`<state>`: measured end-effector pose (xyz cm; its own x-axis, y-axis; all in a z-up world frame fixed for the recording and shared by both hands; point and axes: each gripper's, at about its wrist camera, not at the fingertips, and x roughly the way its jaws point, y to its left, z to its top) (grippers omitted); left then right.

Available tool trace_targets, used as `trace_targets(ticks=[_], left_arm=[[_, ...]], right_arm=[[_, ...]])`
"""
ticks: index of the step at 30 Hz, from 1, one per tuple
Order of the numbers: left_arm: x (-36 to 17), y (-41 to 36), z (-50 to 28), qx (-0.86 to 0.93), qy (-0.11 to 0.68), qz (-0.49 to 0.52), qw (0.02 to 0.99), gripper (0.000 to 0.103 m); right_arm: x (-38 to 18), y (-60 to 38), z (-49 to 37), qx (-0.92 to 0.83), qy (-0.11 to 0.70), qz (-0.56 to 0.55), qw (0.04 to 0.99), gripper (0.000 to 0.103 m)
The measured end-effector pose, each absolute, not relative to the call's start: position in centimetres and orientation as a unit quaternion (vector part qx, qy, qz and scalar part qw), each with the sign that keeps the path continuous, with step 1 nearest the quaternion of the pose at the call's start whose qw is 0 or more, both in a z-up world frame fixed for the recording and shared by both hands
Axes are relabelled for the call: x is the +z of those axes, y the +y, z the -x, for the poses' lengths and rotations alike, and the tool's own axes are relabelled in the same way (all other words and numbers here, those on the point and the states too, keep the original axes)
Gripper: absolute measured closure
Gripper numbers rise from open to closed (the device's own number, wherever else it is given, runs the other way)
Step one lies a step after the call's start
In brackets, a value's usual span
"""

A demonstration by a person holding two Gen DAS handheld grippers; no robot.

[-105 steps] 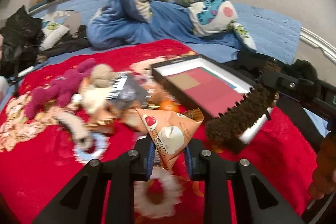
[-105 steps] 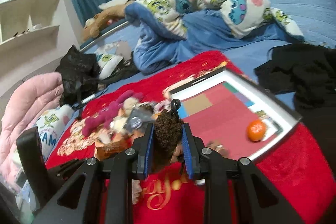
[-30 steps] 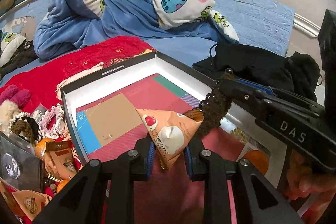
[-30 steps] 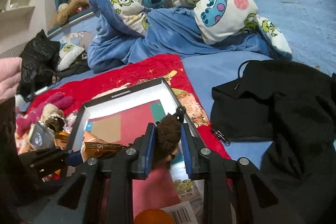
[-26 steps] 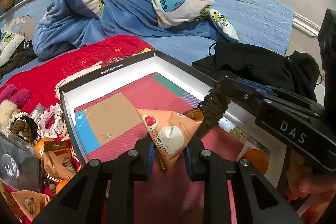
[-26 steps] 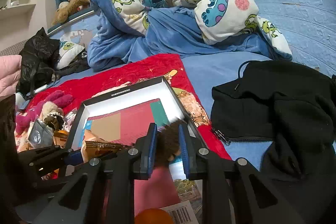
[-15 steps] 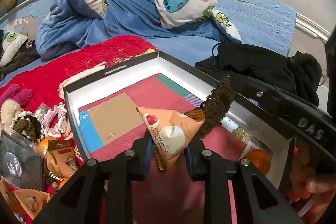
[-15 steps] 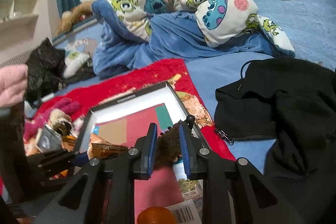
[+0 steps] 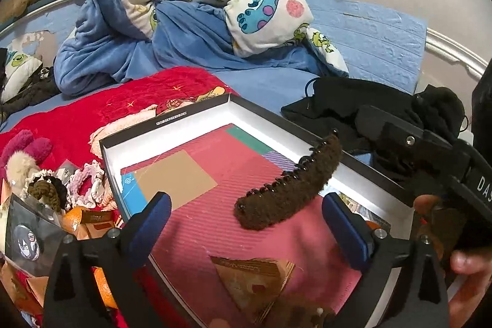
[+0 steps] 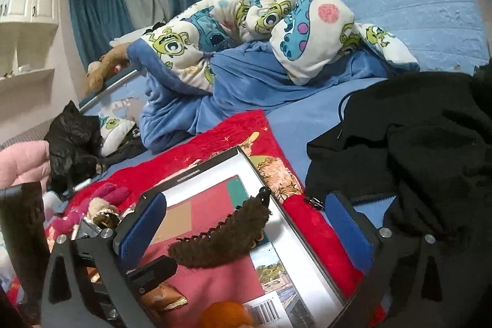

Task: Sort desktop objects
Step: 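Lower the brown strip into the box with the right tool while the left tool releases the packet in, then move both open tools back toward the pile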

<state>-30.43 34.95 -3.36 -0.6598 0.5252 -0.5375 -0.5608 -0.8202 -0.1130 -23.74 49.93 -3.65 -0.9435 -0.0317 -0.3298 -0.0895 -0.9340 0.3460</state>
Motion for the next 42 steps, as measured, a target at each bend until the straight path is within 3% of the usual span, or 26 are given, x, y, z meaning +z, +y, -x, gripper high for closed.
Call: trace_targets(ticks=[23, 31, 42], left_arm=[[-2.0, 33.6, 29.6, 0.92, 0.032, 0.272, 0.282, 0.0], [1.1, 27.1, 27.1, 0.928, 0.024, 0.265, 0.26, 0.0], [5.5, 12.5, 24.3, 0.955, 0.018, 0.263, 0.135, 0.0]], right_arm=[[-3.5, 48.9, 23.8, 0.971, 0.162, 0.175, 0.024, 0.0], [-1.4, 44.7, 22.6, 0.974, 0.12, 0.188, 0.03, 0.0], [2.7, 34.0, 21.1, 0.977, 0.081, 0.193, -0.034, 0.0]])
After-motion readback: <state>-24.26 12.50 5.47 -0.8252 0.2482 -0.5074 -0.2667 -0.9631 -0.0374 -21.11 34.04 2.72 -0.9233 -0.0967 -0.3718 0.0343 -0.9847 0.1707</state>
